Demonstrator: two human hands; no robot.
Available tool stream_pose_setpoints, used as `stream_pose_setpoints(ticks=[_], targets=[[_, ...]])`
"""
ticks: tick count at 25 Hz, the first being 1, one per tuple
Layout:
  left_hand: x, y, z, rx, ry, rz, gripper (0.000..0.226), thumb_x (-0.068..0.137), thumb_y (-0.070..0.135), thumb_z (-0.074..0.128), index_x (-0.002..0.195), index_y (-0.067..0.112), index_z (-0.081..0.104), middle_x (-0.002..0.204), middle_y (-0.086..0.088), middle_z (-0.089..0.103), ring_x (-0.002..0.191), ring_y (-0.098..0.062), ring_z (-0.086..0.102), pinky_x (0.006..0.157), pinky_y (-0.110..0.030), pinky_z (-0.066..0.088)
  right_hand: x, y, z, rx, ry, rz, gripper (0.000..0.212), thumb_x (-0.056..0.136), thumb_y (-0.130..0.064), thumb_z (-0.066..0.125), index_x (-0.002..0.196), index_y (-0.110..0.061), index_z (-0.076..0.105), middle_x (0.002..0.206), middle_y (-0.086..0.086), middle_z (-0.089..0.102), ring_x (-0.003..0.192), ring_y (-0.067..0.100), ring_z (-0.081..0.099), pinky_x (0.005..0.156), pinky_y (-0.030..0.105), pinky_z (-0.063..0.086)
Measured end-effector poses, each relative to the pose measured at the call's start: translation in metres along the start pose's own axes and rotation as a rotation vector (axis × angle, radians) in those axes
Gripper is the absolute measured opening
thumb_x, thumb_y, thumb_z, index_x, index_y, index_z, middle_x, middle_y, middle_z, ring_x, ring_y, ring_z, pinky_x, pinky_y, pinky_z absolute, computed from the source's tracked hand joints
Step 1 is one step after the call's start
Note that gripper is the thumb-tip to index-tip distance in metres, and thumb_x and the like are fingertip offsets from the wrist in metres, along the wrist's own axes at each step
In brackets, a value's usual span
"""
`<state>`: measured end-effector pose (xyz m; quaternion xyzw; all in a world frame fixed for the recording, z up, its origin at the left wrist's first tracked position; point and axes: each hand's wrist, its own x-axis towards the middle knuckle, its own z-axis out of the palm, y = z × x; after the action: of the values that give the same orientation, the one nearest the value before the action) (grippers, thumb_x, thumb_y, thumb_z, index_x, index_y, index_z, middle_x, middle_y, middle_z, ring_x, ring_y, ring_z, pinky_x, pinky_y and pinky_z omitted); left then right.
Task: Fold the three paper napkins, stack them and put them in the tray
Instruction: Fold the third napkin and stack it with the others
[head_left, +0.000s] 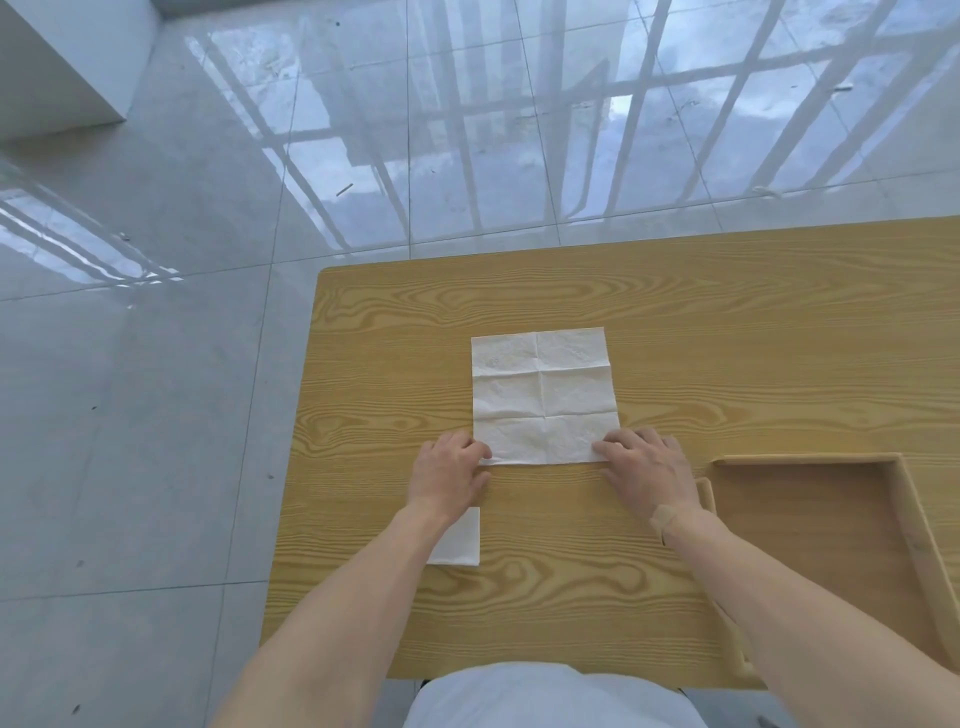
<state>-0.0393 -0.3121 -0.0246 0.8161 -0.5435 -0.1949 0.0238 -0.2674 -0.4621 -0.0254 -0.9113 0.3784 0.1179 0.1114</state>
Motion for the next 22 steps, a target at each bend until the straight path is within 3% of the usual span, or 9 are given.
stream_pose_setpoints(ticks=[4,7,11,16,22], targets=[[0.003,0.002,0.003,-0.01,0.033,0.007,0.02,0.094,0.033,0.062,0.113,0.027,0.064,0.112,0.006,0.061,0.109,-0.016,0.053,0.092,-0.032,0.038,-0.002,-0.003,0.002,0.073,0.107,0.023,0.011,0.083,-0.016,0.072,0.092,-0.022,0.073,0.101,-0.002,0.071,0.096,0.028,0.06,0.074,0.038,0.043],[0.002,0.005,0.005,-0.004,0.062,0.02,0.015,0.096,0.032,0.058,0.101,0.023,0.068,0.103,0.005,0.065,0.1,-0.019,0.054,0.084,-0.031,0.039,-0.009,-0.003,0.008,0.056,0.162,0.009,0.017,0.069,-0.01,0.084,0.074,-0.02,0.071,0.079,-0.002,0.07,0.077,0.027,0.061,0.061,0.036,0.043],[0.0,0.007,0.008,-0.018,0.07,0.07,0.016,0.099,0.027,0.053,0.101,0.019,0.067,0.103,0.002,0.063,0.099,-0.02,0.053,0.082,-0.029,0.041,-0.019,-0.001,0.019,0.057,0.192,-0.013,0.025,0.066,-0.006,0.086,0.077,-0.022,0.069,0.077,-0.004,0.067,0.072,0.024,0.058,0.059,0.033,0.041],[-0.012,0.011,0.004,-0.119,0.08,0.094,0.009,0.096,0.021,0.06,0.097,0.015,0.066,0.101,0.002,0.06,0.094,-0.018,0.053,0.071,-0.027,0.041,-0.036,0.001,0.022,0.116,0.212,-0.001,0.018,0.072,-0.008,0.083,0.077,-0.02,0.07,0.08,-0.003,0.068,0.079,0.025,0.06,0.061,0.036,0.047],[-0.042,0.01,-0.007,-0.214,0.018,0.136,0.008,0.095,0.025,0.061,0.096,0.019,0.066,0.1,0.008,0.061,0.096,-0.012,0.052,0.074,-0.026,0.046,-0.072,0.004,0.02,0.231,0.216,-0.056,0.014,0.077,-0.015,0.081,0.083,-0.023,0.071,0.087,-0.008,0.069,0.086,0.021,0.062,0.065,0.033,0.05]])
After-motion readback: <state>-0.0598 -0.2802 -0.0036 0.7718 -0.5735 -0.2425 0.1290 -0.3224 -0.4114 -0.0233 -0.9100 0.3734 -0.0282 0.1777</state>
